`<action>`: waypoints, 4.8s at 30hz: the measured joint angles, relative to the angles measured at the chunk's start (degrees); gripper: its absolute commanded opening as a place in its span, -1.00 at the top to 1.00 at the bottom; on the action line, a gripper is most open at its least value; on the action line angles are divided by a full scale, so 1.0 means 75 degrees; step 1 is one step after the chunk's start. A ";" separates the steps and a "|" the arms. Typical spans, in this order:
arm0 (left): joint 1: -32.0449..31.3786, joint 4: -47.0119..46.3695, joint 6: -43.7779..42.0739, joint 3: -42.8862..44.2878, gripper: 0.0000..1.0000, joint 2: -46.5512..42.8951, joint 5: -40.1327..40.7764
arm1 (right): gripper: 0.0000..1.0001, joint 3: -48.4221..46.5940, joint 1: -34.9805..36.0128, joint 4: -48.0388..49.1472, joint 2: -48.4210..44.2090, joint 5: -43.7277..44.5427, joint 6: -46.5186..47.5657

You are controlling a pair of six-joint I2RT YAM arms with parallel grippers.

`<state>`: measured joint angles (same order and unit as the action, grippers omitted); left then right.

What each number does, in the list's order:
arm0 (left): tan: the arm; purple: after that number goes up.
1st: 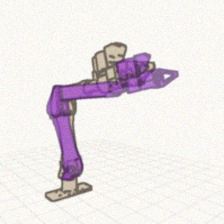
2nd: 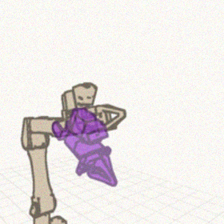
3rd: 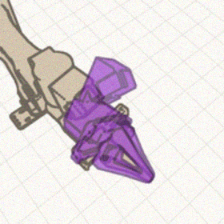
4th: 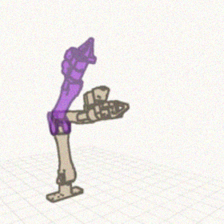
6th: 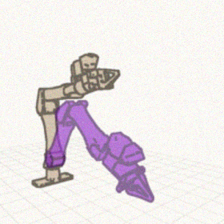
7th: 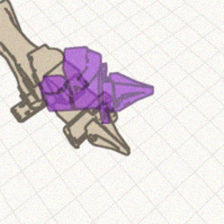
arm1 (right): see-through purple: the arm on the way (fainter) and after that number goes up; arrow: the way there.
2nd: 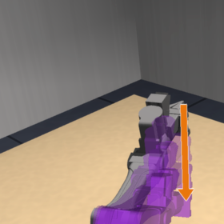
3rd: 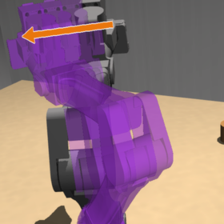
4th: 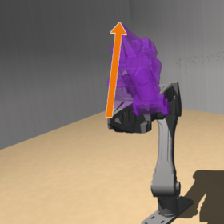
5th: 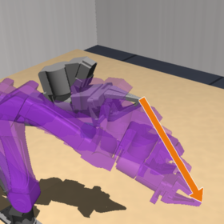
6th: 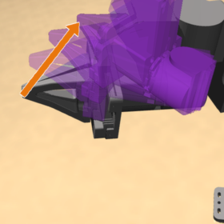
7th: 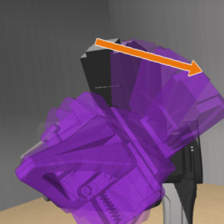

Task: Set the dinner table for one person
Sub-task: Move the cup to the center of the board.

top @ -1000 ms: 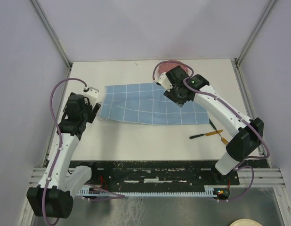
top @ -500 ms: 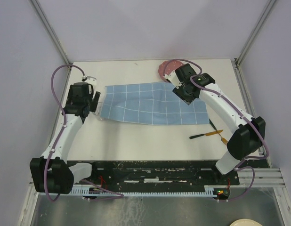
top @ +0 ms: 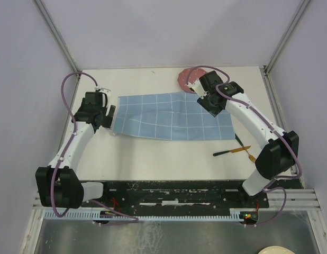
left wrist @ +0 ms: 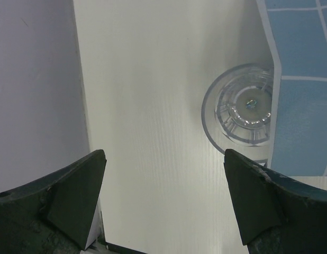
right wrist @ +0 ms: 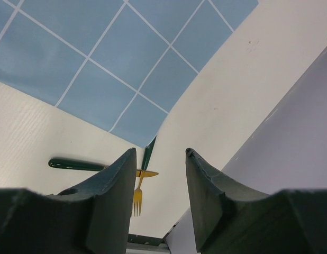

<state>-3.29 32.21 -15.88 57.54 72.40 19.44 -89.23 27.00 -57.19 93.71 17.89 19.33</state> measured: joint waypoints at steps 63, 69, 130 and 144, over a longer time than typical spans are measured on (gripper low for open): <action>0.0624 -0.0233 0.1352 0.0574 0.95 0.2197 -0.0323 | 0.08 0.0385 -0.0268 0.0020 0.0003 0.0009 0.0000; 0.0985 -0.0050 0.0956 0.0597 0.95 0.2180 -0.0169 | 0.09 0.0385 -0.0268 0.0020 0.0003 -0.0041 0.0000; 0.2305 0.1192 -0.0114 0.2127 -0.34 0.0154 -0.2264 | 0.03 -0.0178 0.1107 -0.0256 0.1373 -0.0842 0.0020; 0.2314 0.1696 -0.0414 0.1303 -0.32 -0.1565 -0.1760 | -0.10 -0.4505 0.4121 -0.0388 0.4846 -0.0793 0.0303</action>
<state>14.06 44.93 -18.98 67.31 60.66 6.24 -123.02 57.91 -60.10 130.06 11.94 21.61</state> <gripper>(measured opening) 0.660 0.539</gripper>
